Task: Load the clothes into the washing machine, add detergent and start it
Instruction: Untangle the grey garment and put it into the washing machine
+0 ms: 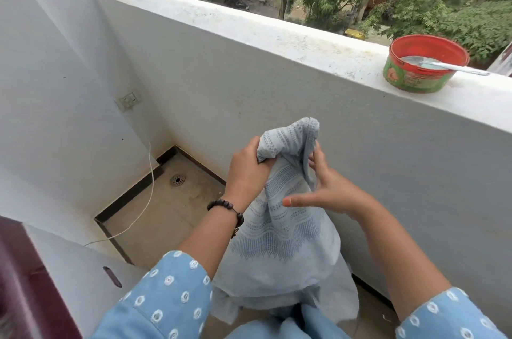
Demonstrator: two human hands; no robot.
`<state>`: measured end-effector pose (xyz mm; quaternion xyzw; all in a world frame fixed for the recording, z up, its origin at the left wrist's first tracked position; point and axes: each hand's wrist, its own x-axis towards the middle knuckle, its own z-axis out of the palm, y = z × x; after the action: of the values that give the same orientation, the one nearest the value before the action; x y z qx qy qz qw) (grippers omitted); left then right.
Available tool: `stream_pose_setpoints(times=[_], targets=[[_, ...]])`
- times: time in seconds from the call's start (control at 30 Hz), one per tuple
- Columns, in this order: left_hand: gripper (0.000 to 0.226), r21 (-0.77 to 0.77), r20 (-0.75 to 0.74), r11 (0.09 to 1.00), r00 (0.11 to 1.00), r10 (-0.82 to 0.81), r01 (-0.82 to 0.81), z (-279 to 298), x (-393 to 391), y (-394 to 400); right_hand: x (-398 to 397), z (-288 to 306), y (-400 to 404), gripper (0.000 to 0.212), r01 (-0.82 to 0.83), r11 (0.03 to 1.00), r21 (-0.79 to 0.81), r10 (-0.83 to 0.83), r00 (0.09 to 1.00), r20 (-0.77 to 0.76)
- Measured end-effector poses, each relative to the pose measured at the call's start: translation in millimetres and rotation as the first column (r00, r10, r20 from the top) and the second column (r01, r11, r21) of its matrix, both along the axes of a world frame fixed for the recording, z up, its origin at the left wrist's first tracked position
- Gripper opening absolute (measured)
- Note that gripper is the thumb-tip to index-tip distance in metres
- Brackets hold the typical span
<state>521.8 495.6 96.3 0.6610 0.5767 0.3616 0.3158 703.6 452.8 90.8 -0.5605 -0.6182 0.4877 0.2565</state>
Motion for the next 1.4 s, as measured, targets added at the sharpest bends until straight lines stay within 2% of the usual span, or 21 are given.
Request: stream_pose_setpoints(times=[0.03, 0.07, 0.17, 0.27, 0.3, 0.47, 0.53, 0.63, 0.77, 0.83, 0.9, 0.93, 1.0, 1.03, 1.1, 1.17, 1.23, 1.3, 1.33, 1.37, 1.4], targets=[[0.024, 0.0, 0.036, 1.0, 0.999, 0.004, -0.004, 6, 1, 0, -8, -11, -1, 0.135, -0.019, 1.0, 0.016, 0.018, 0.997, 0.071], [0.022, 0.003, 0.053, 1.0, 0.999, 0.003, -0.004, 12, 2, 0, -16, -18, -2, 0.125, -0.003, 0.999, 0.054, -0.003, 0.993, 0.116], [0.024, -0.007, 0.101, 0.999, 0.994, -0.044, 0.045, 28, 0, -5, -34, -23, 2, 0.069, 0.165, 0.941, 0.297, -0.215, 0.966, 0.143], [0.045, -0.125, 0.364, 0.963, 0.914, -0.181, 0.24, 40, -16, -14, -32, -8, 8, 0.05, 0.234, 0.887, 0.398, -0.278, 0.959, 0.055], [0.058, -0.142, 0.393, 0.944, 0.892, -0.224, 0.299, 40, -25, -16, -31, -1, 10, 0.045, 0.24, 0.879, 0.413, -0.276, 0.961, 0.03], [0.129, -0.381, 0.131, 0.865, 0.945, -0.299, 0.326, 1, -74, -25, -40, 42, 17, 0.037, 0.238, 0.867, 0.439, -0.206, 0.971, -0.119], [0.141, -0.477, 0.069, 0.819, 0.942, -0.327, 0.319, -27, -92, -29, -41, 59, 20, 0.039, 0.207, 0.867, 0.453, -0.163, 0.977, -0.135], [0.148, -0.518, -0.02, 0.79, 0.918, -0.395, 0.329, -60, -109, -30, -43, 80, 21, 0.044, 0.16, 0.855, 0.493, -0.115, 0.986, -0.121], [0.145, -0.482, -0.141, 0.833, 0.914, -0.38, 0.271, -71, -109, -26, -48, 96, 19, 0.053, 0.105, 0.874, 0.475, -0.023, 0.984, -0.175], [0.145, -0.465, -0.127, 0.855, 0.938, -0.323, 0.231, -71, -105, -21, -50, 97, 19, 0.054, 0.096, 0.893, 0.439, 0.018, 0.969, -0.248], [0.131, -0.446, -0.104, 0.88, 0.967, -0.232, 0.163, -69, -100, -18, -52, 98, 18, 0.051, 0.09, 0.919, 0.385, 0.05, 0.94, -0.338], [0.108, -0.441, -0.111, 0.888, 0.974, -0.196, 0.128, -68, -97, -14, -53, 98, 17, 0.048, 0.086, 0.926, 0.367, 0.057, 0.931, -0.361], [0.033, -0.456, -0.205, 0.882, 0.95, -0.237, 0.122, -62, -90, -11, -51, 100, 16, 0.04, 0.085, 0.929, 0.36, 0.051, 0.935, -0.352], [0.01, -0.446, -0.281, 0.884, 0.916, -0.287, 0.141, -57, -88, -11, -49, 100, 15, 0.038, 0.086, 0.93, 0.357, 0.04, 0.943, -0.331], [0.02, -0.365, -0.38, 0.916, 0.87, -0.313, 0.17, -49, -85, -6, -41, 99, 14, 0.036, 0.078, 0.925, 0.371, 0.0, 0.979, -0.206], [0.02, -0.28, -0.353, 0.944, 0.896, -0.27, 0.174, -37, -84, 1, -32, 93, 15, 0.033, 0.053, 0.915, 0.4, -0.098, 0.991, 0.093], [0.018, -0.227, -0.351, 0.959, 0.905, -0.241, 0.167, -16, -83, 7, -27, 82, 17, 0.034, -0.02, 0.936, 0.353, -0.14, 0.895, 0.423], [0.023, -0.182, -0.359, 0.969, 0.907, -0.222, 0.166, 4, -78, 10, -25, 71, 17, 0.042, -0.05, 0.968, 0.247, -0.141, 0.704, 0.696], [0.025, -0.148, -0.354, 0.975, 0.912, -0.207, 0.163, 13, -75, 9, -25, 66, 16, 0.054, -0.021, 0.982, 0.189, -0.137, 0.61, 0.78], [0.026, -0.118, -0.339, 0.979, 0.92, -0.198, 0.167, 22, -71, 8, -25, 64, 15, 0.07, 0.008, 0.99, 0.143, -0.123, 0.561, 0.819], [0.029, -0.105, -0.306, 0.979, 0.931, -0.197, 0.173, 29, -67, 6, -26, 64, 13, 0.086, 0.0, 0.991, 0.134, -0.11, 0.568, 0.816]])
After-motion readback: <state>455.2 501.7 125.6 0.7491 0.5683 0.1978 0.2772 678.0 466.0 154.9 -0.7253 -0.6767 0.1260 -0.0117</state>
